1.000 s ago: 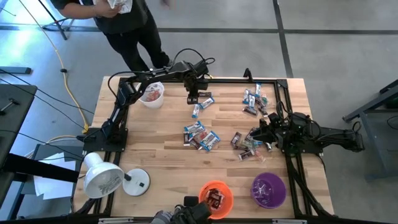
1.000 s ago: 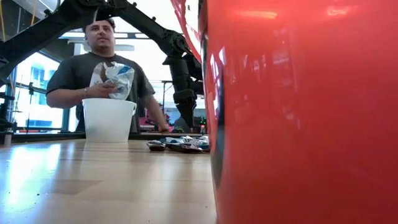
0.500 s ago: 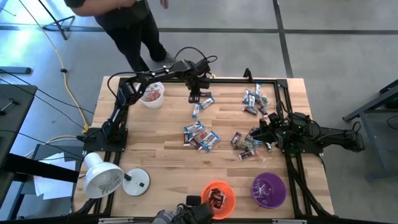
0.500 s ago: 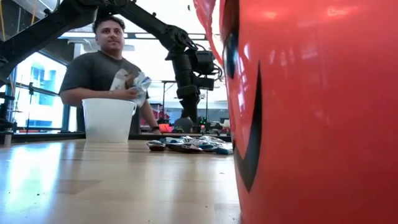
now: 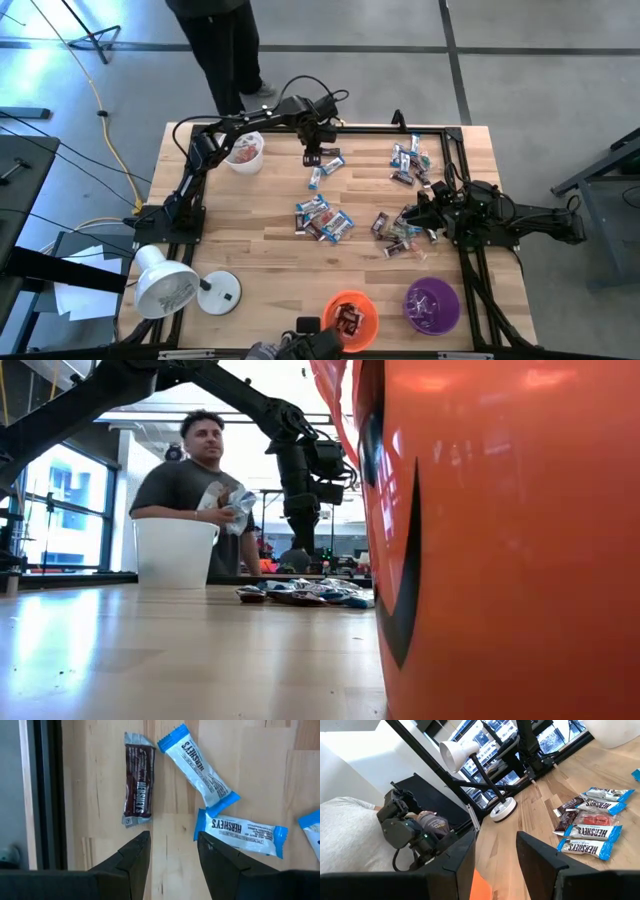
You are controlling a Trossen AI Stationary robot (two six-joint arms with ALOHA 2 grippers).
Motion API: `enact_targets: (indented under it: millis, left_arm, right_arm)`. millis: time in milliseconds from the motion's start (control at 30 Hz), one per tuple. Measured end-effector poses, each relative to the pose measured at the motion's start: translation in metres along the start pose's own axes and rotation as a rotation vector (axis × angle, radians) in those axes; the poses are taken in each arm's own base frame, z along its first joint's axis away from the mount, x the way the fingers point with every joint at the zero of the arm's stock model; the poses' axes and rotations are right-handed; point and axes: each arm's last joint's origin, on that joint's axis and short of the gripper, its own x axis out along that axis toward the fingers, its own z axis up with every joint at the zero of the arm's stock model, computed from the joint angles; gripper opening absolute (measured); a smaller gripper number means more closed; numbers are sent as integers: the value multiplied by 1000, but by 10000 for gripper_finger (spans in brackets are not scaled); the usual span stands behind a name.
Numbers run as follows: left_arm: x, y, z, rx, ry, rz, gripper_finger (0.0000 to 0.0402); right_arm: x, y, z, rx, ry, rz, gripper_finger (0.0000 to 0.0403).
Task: Organize candy in baskets
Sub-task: Put the brown chocolate into the orange bucket
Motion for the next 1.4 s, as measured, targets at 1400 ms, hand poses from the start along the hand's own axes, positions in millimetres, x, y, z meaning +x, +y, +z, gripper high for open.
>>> enact_targets:
  millis: [1400]
  left_arm:
    - [1, -17, 1, -94, 64, -42, 152]
  right_arm:
    - [0, 0, 0, 0, 0, 0, 138]
